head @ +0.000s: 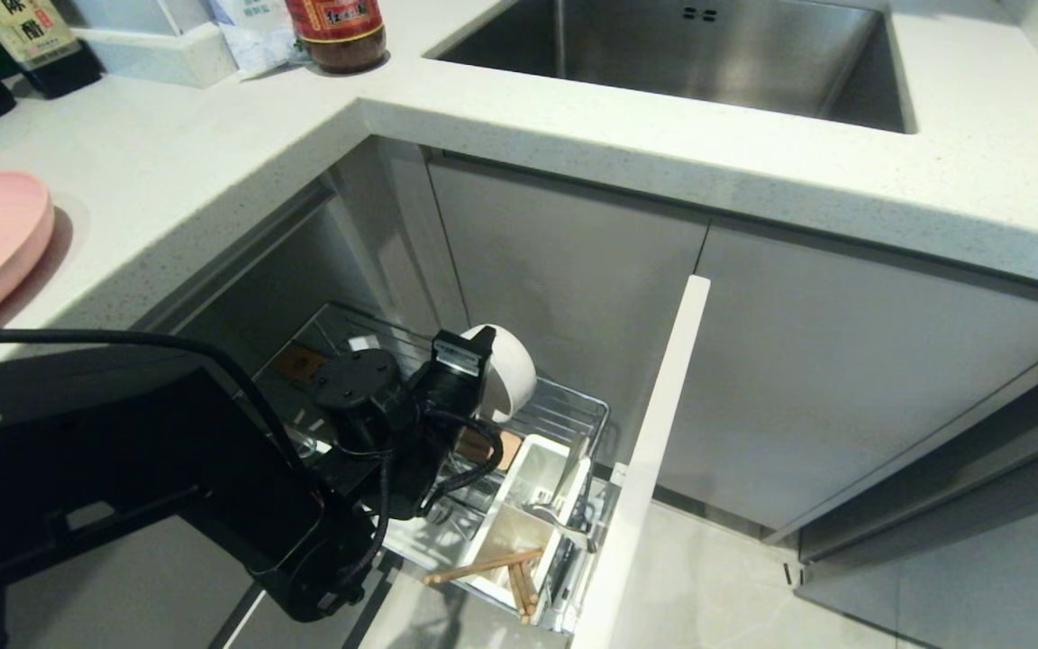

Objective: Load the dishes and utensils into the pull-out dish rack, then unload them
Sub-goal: Pick up the bowl and place it in the cupboard

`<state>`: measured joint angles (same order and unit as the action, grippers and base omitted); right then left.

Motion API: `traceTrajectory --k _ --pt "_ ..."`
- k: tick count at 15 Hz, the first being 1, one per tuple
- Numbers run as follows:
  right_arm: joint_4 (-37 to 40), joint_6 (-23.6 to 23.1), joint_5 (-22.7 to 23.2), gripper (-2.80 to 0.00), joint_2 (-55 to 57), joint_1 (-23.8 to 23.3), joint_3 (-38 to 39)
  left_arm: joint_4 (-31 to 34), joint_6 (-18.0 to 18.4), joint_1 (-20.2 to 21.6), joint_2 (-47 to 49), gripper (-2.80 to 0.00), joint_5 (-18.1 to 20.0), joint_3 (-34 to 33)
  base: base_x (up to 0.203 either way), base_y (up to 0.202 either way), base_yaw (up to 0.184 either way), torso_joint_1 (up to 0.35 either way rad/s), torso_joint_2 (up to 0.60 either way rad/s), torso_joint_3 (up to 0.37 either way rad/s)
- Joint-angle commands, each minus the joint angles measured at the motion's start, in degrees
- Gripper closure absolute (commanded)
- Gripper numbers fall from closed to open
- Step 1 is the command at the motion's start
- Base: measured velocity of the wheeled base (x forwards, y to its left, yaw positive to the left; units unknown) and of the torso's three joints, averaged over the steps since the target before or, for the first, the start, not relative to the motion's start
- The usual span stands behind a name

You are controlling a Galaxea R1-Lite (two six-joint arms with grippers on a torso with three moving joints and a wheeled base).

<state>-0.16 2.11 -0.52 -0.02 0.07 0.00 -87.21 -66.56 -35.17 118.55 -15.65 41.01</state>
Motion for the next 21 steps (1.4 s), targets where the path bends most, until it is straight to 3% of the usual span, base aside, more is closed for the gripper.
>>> traceTrajectory --k 1,14,15,21 --pt "0.0 0.0 0.0 0.00 0.0 0.0 0.0 -0.5 -0.4 0.2 0.2 0.00 -0.1 -0.1 0.000 0.000 0.000 0.000 0.00 0.000" --pt "0.0 0.0 0.0 0.00 0.0 0.0 0.0 -0.5 -0.6 0.3 1.6 0.00 0.1 0.3 0.000 0.000 0.000 0.000 0.00 0.000" --pt "0.0 0.0 0.0 0.00 0.0 0.0 0.0 -0.5 -0.4 0.3 1.6 -2.80 0.0 0.4 0.000 0.000 0.000 0.000 0.00 0.000" --pt "0.0 0.0 0.0 0.00 0.0 0.0 0.0 -0.5 0.6 -0.1 0.4 -2.80 -0.4 0.5 0.000 0.000 0.000 0.000 0.00 0.000"
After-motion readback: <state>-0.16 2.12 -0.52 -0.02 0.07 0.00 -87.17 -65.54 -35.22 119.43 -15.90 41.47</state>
